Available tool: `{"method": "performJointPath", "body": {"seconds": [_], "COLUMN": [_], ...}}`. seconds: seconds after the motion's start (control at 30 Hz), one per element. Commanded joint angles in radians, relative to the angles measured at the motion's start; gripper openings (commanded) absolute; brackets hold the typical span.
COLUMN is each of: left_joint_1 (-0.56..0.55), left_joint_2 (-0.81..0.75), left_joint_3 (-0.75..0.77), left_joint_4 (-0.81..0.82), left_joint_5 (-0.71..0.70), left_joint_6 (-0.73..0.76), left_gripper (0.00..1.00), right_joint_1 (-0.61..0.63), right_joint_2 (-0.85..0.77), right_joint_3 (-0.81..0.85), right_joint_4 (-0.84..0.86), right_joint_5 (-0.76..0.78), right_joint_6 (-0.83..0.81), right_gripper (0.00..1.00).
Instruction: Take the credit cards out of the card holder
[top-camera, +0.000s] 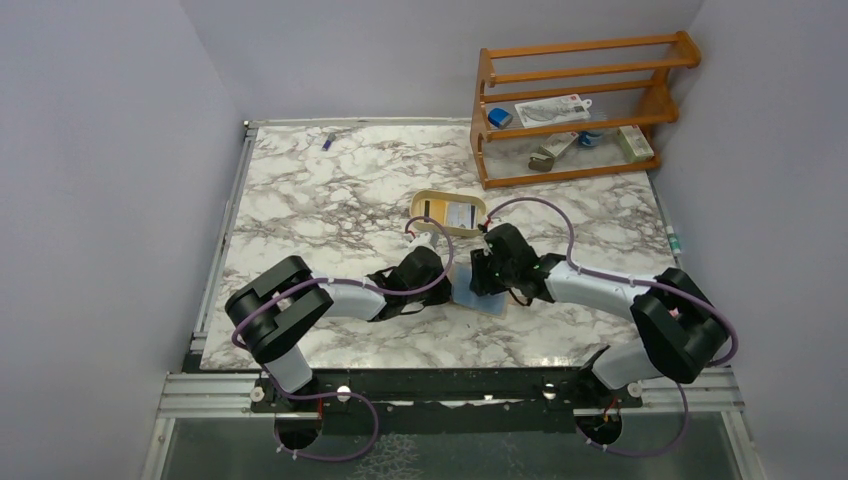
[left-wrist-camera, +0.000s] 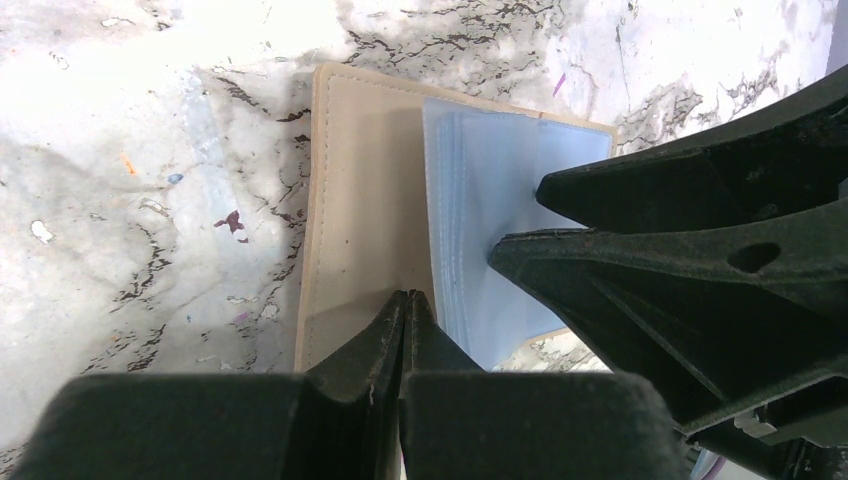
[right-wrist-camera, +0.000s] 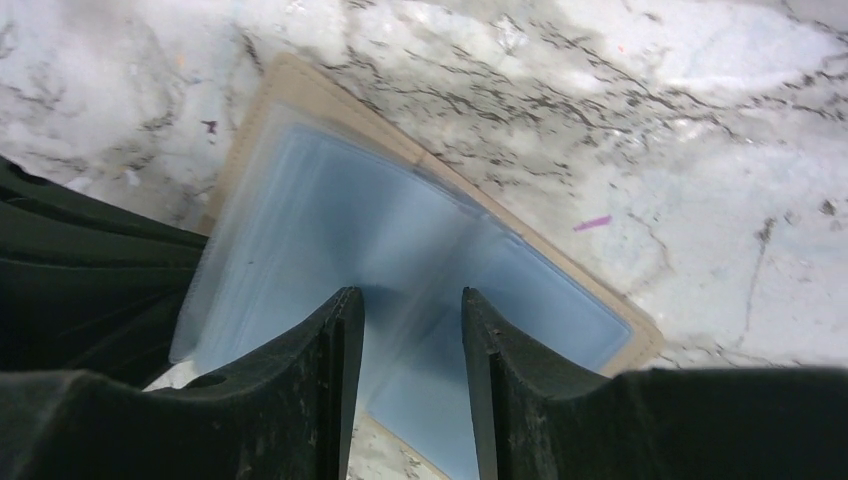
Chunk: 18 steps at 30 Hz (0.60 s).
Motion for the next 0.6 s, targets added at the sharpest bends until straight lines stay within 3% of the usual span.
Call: {"method": "performJointPath", "body": {"seconds": [0.0, 0.17, 0.37, 0.57], "left_joint_1": [-0.008, -0.008, -0.007, -0.008], "left_joint_2": [0.044, 0.034, 0.036, 0.036], "left_joint_3": [-0.039, -0.048, -0.054, -0.052], "left_joint_4": [-0.106, -0.108, -0.102, -0.098], "left_joint_5": [-0.021, -0.023, -0.021, -0.021], "left_joint_6": [0.025, 0.03, 0.033, 0.029], "left_gripper": [0.0, 0.0, 0.0, 0.0], "right_joint_1": [0.009, 0.009, 0.009, 0.014], "right_joint_2": [-0.035, -0.096, -0.158, -0.057], "right_joint_3": [-0.01, 0.008, 0.025, 0.059], "right_joint_4": [-0.107, -0.161, -0.038, 0.037], "right_joint_5": [0.105, 0.157, 0.001, -0.085], "right_joint_6": [0.042, 0.088, 0.053, 0.049], "right_gripper": [0.46, 0.49, 0.48, 0.42]}}
